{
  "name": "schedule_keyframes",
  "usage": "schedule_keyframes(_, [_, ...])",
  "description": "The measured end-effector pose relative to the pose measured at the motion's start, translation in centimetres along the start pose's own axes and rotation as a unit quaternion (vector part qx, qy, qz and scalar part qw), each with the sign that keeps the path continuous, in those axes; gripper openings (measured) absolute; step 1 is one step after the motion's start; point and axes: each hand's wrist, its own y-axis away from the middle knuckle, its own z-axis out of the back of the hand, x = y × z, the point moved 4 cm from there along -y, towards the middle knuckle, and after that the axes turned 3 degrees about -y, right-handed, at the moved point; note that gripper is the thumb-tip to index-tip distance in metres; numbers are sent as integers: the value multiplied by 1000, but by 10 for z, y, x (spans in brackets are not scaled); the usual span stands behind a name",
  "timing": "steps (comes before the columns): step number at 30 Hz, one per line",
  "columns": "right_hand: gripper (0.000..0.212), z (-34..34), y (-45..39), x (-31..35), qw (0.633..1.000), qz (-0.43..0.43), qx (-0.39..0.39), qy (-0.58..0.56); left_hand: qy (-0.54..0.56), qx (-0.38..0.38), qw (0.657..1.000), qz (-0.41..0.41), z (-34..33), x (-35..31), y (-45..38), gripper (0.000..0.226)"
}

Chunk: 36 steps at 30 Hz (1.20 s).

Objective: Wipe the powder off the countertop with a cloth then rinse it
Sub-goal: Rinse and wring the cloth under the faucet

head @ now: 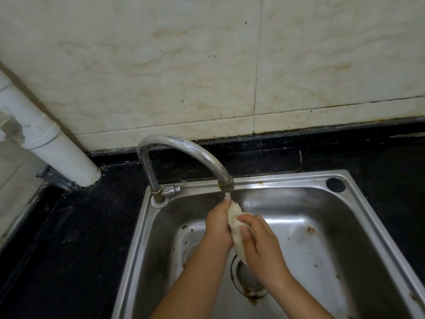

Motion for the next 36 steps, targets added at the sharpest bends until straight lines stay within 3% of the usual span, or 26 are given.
schedule_keyframes(2, [66,-6,-5,1,999,-3,7,34,13,-14,999,-37,-6,-7,6,28])
schedule_keyframes(6, [14,-6,-27,-6,990,-83,47,101,-9,-18,995,-93,-10,-13,17,27])
schedule_keyframes(9, [11,-7,-48,-16,972,-96,98,189,-42,-13,996,-72,-2,-9,20,30])
schedule_keyframes(11, [10,-11,-54,-19,971,-98,118,183,-46,-12,998,-36,5,-11,18,38])
schedule_keyframes(13, [16,-9,-58,-17,984,-96,83,126,-3,-13,998,-53,9,-18,15,37])
schedule_keyframes(15, [19,-1,-60,-22,993,-116,9,19,25,-2,994,-109,10,-25,20,21])
schedule_keyframes(17, [16,5,-60,-28,986,-139,-41,-85,-11,0,986,-169,11,-30,24,10])
schedule_keyframes(18, [17,7,-60,-30,980,-144,-50,-128,-47,-2,980,-192,12,-32,22,18])
schedule_keyframes(21, [30,9,-57,-27,958,-153,-32,-241,-146,-18,964,-222,15,-31,14,32])
schedule_keyframes(26, [41,10,-47,-24,923,-135,61,-355,-153,-29,950,-271,9,-29,8,34])
schedule_keyframes(29, [47,10,-45,-25,873,-156,89,-454,-85,-54,974,-203,11,-19,1,26])
schedule_keyframes(31, [67,10,-46,-23,833,-161,119,-516,-88,-30,992,-80,10,-5,-2,34])
schedule_keyframes(33, [71,8,-47,-23,828,-164,142,-517,-62,36,997,1,6,4,-2,45])
schedule_keyframes(34, [60,9,-48,-24,830,-168,139,-514,-27,68,997,13,5,5,-2,44])
schedule_keyframes(36, [59,11,-48,-26,832,-182,136,-505,35,113,993,4,0,3,-1,37])
